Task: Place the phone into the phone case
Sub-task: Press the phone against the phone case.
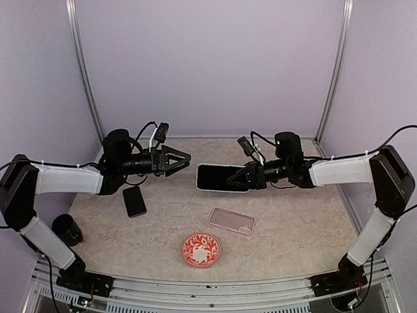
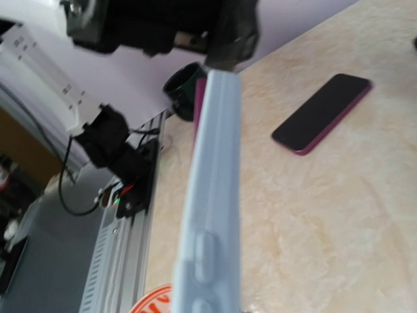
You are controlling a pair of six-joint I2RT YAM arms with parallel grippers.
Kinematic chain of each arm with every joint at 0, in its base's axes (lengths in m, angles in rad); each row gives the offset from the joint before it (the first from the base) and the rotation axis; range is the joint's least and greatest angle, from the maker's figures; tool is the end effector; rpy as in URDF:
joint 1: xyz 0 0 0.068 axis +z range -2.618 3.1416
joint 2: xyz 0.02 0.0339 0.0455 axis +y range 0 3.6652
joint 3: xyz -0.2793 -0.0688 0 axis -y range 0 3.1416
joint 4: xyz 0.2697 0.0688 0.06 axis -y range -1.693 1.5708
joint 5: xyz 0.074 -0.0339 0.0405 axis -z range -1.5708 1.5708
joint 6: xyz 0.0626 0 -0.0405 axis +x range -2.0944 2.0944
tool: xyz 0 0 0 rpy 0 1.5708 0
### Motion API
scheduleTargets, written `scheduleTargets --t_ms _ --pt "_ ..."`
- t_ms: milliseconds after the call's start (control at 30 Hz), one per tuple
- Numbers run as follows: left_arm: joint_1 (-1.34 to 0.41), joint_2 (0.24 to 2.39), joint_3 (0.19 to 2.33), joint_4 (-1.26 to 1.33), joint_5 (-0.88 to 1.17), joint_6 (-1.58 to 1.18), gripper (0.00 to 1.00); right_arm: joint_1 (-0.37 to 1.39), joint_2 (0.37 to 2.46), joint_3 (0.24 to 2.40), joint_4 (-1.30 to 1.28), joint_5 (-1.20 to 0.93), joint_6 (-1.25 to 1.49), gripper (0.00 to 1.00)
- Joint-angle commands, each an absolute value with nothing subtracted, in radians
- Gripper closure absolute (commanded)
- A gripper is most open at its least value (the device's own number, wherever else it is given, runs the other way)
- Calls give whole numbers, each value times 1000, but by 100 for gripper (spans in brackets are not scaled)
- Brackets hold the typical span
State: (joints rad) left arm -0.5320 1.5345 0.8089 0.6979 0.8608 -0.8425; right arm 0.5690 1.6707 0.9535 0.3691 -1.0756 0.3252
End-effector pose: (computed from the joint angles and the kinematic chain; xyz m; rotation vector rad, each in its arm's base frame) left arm 0.2915 -0.2267 0.2554 0.4955 1.8278 -1.6807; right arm 0.2973 0.2555 0.2240 -1.0205 1.7911 1.5993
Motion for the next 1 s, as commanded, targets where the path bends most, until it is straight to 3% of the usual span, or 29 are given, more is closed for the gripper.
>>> scheduleTargets --t_ms 0,167,300,567,900,967 --pt "-585 1573 887 575 895 -738 23 597 1674 998 331 -1143 237 100" --pt "-629 1608 931 549 927 -705 23 608 1675 1000 325 -1169 227 100" --pt "-649 1616 954 518 930 -673 28 610 1680 998 330 -1171 234 100" --pt "-658 1610 950 507 924 -645 67 611 1705 993 367 -1171 276 100" --pt "-663 1599 953 439 879 -597 100 610 1711 1005 337 -1133 273 100" --pt "-660 1588 949 429 862 -585 100 610 1708 1006 327 -1133 259 100"
